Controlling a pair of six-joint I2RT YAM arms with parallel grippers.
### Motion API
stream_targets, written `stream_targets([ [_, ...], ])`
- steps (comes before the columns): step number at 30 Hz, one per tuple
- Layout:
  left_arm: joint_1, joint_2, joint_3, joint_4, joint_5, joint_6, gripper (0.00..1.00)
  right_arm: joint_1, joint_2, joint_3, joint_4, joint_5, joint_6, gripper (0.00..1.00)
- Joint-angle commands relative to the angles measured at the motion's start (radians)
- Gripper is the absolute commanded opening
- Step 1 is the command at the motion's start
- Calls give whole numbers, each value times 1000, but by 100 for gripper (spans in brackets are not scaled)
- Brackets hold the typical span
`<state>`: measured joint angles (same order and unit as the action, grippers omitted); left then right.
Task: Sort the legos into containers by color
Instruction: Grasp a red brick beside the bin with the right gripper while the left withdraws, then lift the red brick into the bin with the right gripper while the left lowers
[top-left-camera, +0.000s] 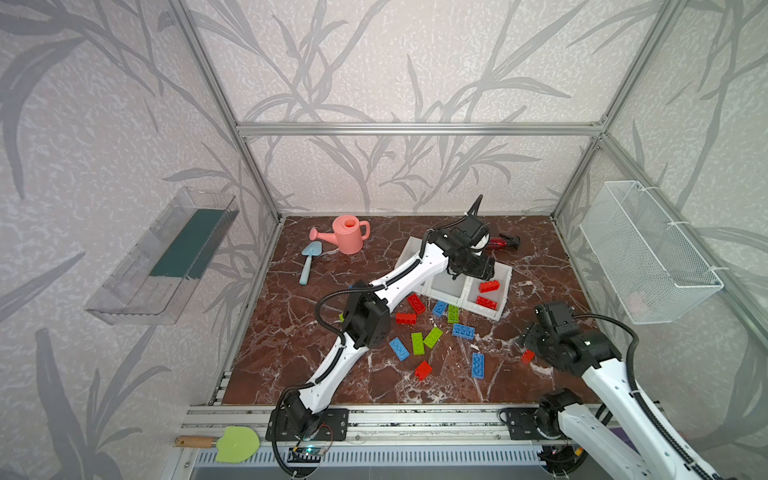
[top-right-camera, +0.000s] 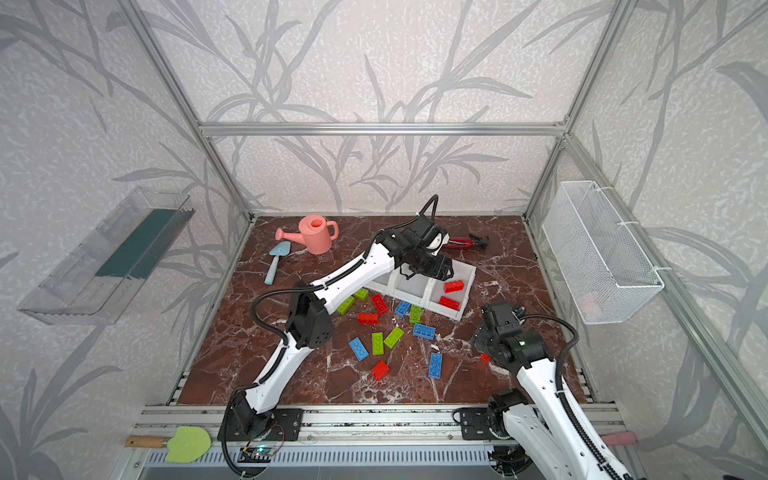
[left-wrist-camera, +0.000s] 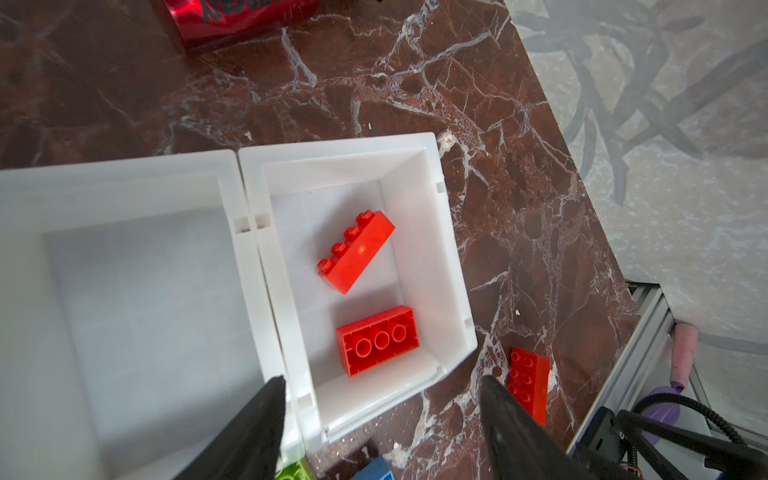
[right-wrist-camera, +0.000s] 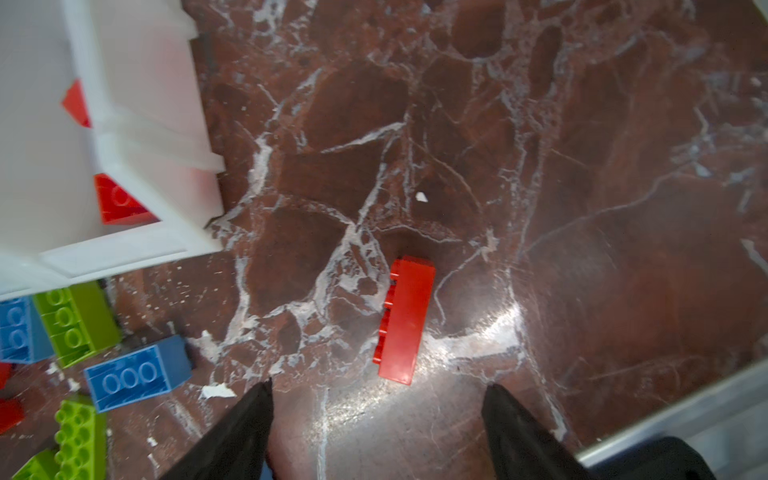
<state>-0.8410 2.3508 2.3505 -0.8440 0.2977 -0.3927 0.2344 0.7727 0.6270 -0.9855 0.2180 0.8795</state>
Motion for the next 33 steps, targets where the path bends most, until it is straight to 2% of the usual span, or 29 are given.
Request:
stream_targets([
  [1, -11, -195, -175, 120, -61, 14, 76, -15, 11, 20, -78, 43, 71, 82],
  [8, -12, -483, -629, 348, -117, -38, 77, -63, 21, -32, 10, -25, 84, 80],
  [15, -12, -671, -970, 478, -136, -87, 76, -75, 153, -67, 120, -72, 112, 78],
  [23, -12, -827, -1211, 502, -190, -139, 75, -79, 235, -105, 243, -86, 119, 70],
  [28, -15, -898, -1306, 485, -201, -150, 74, -83, 291, -115, 290, -79, 116, 64],
  [33, -15, -998, -1398, 482, -235, -172, 74, -87, 316, -130, 334, -74, 106, 52],
])
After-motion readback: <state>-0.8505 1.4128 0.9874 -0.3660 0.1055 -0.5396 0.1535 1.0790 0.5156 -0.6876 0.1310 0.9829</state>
